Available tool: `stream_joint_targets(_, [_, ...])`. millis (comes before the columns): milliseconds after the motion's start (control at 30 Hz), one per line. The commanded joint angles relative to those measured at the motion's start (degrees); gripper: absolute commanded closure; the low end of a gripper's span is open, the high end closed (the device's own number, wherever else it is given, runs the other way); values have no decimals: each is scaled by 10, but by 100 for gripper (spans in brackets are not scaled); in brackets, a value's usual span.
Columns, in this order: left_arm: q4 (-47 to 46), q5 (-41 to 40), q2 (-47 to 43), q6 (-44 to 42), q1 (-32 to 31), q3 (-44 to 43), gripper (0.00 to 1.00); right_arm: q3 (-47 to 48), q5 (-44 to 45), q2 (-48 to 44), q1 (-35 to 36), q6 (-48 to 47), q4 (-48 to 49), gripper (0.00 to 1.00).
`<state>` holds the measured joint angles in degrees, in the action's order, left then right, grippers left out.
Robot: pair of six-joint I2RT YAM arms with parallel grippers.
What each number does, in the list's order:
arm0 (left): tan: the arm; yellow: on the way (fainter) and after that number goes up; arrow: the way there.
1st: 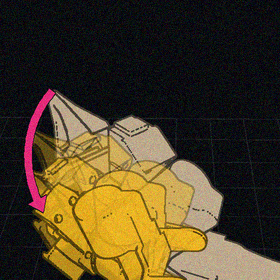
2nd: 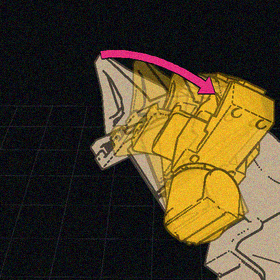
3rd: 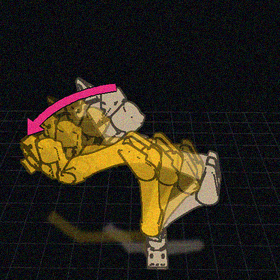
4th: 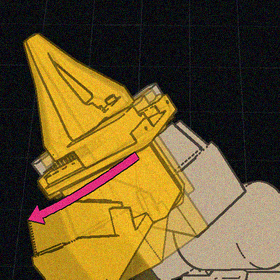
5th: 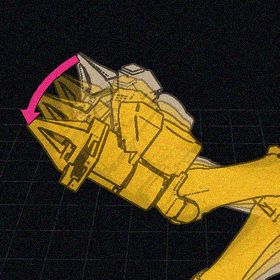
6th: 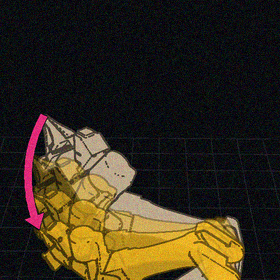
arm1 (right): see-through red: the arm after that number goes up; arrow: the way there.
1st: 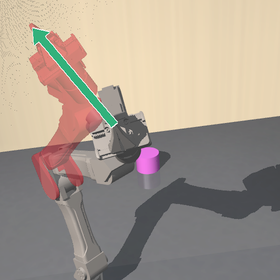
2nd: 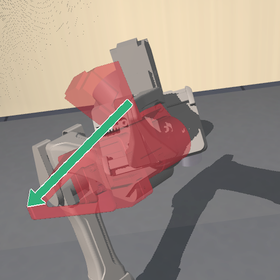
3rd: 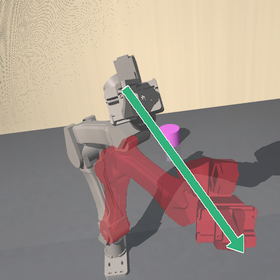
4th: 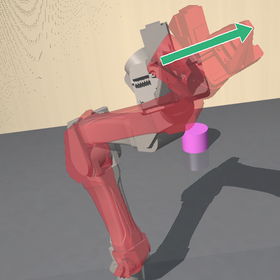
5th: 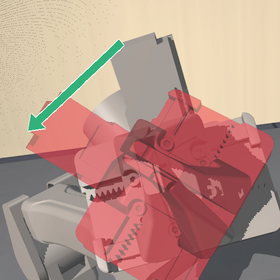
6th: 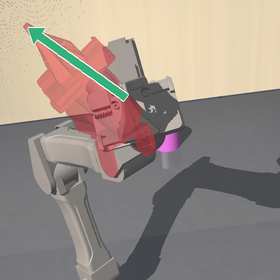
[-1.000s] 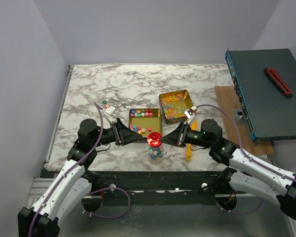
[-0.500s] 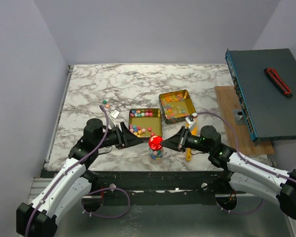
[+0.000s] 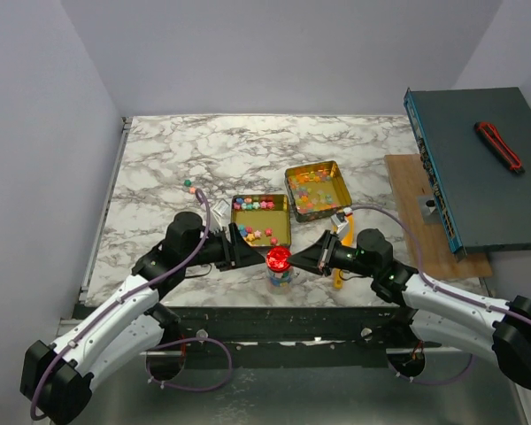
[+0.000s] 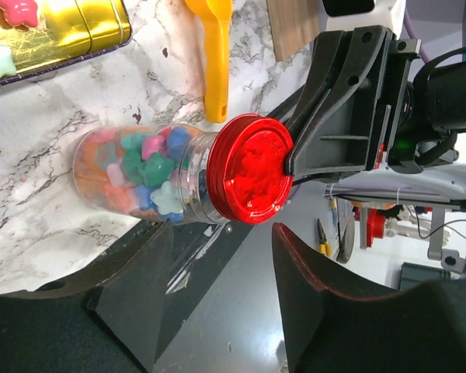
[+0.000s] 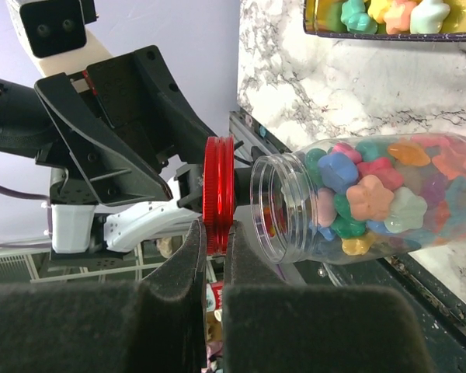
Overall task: Pack the candies
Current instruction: Close the bottle lid on the packing bottle.
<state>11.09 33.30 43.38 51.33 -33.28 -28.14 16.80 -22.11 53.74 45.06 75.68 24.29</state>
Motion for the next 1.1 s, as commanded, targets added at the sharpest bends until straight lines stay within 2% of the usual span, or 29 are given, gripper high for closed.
stream_joint_targets(0, [11, -24, 12, -13, -6, -22, 46, -14, -8, 6, 0, 8, 26, 99])
stream_joint_targets(600, [13, -55, 79, -20, -50, -45, 51, -25, -27, 16, 0, 3, 12, 99])
stream_joint_targets(1067, [13, -57, 108, -24, -62, -62, 63, -32, -25, 10, 0, -8, -6, 99])
